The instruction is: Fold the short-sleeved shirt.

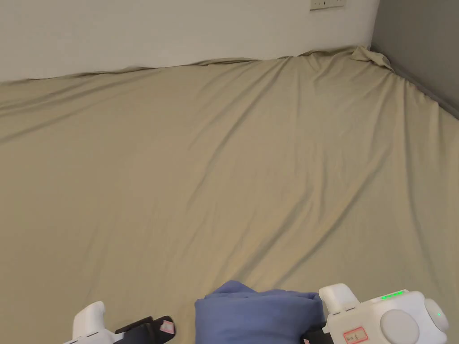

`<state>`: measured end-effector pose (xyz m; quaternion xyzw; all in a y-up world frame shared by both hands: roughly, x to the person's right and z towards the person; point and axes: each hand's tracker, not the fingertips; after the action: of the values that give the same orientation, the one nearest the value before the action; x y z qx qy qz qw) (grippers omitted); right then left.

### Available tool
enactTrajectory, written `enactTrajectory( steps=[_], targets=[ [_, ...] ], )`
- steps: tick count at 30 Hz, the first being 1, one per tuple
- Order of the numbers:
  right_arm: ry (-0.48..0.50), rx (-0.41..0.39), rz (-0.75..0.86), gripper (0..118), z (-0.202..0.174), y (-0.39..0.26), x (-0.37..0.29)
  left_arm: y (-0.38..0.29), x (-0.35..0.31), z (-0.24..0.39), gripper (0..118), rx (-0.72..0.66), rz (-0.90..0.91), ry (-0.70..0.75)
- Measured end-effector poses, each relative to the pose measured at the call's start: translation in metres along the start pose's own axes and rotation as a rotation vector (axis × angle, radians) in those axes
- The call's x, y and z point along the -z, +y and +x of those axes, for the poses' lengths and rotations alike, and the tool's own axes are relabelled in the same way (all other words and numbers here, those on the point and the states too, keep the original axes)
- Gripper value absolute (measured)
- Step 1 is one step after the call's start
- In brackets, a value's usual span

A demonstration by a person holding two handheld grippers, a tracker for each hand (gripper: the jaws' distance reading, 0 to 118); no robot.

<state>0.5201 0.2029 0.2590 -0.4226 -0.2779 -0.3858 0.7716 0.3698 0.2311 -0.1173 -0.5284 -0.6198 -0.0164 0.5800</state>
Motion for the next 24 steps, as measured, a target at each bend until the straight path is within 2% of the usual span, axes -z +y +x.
enactTrajectory(
  steps=[1, 2, 3, 4, 6, 8, 11, 13, 14, 16, 19, 22, 24],
  targets=[
    [-0.049, -0.041, -0.006, 2, -0.006, 0.000, -0.001, 0.000, 0.006, 0.003, 69, 0.011, -0.012, -0.004],
    [-0.076, -0.079, -0.006, 2, -0.011, -0.004, 0.000, -0.001, 0.015, 0.008, 106, 0.037, -0.046, 0.003],
    [-0.068, -0.073, -0.006, 2, -0.011, -0.005, 0.002, -0.004, 0.025, 0.011, 118, 0.055, -0.062, 0.012],
    [-0.057, -0.055, -0.005, 2, -0.007, -0.004, 0.003, -0.002, 0.029, 0.011, 118, 0.074, -0.016, 0.032],
    [0.021, 0.073, -0.008, 2, 0.007, -0.003, 0.002, -0.002, 0.050, 0.019, 118, 0.114, -0.062, 0.036],
    [0.074, 0.140, -0.010, 2, 0.018, -0.004, 0.000, -0.020, 0.066, 0.032, 118, 0.149, -0.147, 0.040],
    [0.063, 0.109, -0.020, 2, 0.020, -0.005, -0.004, -0.032, 0.089, 0.046, 118, 0.212, -0.248, 0.035],
    [0.044, 0.093, -0.034, 2, 0.017, -0.005, -0.008, -0.042, 0.088, 0.060, 114, 0.327, -0.214, 0.073],
    [0.036, 0.093, -0.048, 2, 0.014, -0.006, -0.009, -0.045, 0.085, 0.065, 104, 0.387, -0.219, 0.062],
    [0.019, 0.109, -0.102, 2, 0.011, -0.006, -0.011, -0.041, 0.079, 0.068, 69, 0.456, -0.239, 0.182],
    [0.070, 0.055, -0.049, 2, -0.002, -0.009, -0.025, -0.017, 0.053, 0.047, 39, 0.265, -0.198, 0.053],
    [0.139, 0.000, 0.013, 2, -0.019, -0.009, -0.046, 0.001, 0.024, 0.029, 30, 0.105, -0.162, -0.030],
    [0.168, -0.025, 0.058, 2, -0.030, -0.007, -0.060, 0.011, 0.006, 0.026, 30, 0.102, -0.161, -0.043]
  ],
)
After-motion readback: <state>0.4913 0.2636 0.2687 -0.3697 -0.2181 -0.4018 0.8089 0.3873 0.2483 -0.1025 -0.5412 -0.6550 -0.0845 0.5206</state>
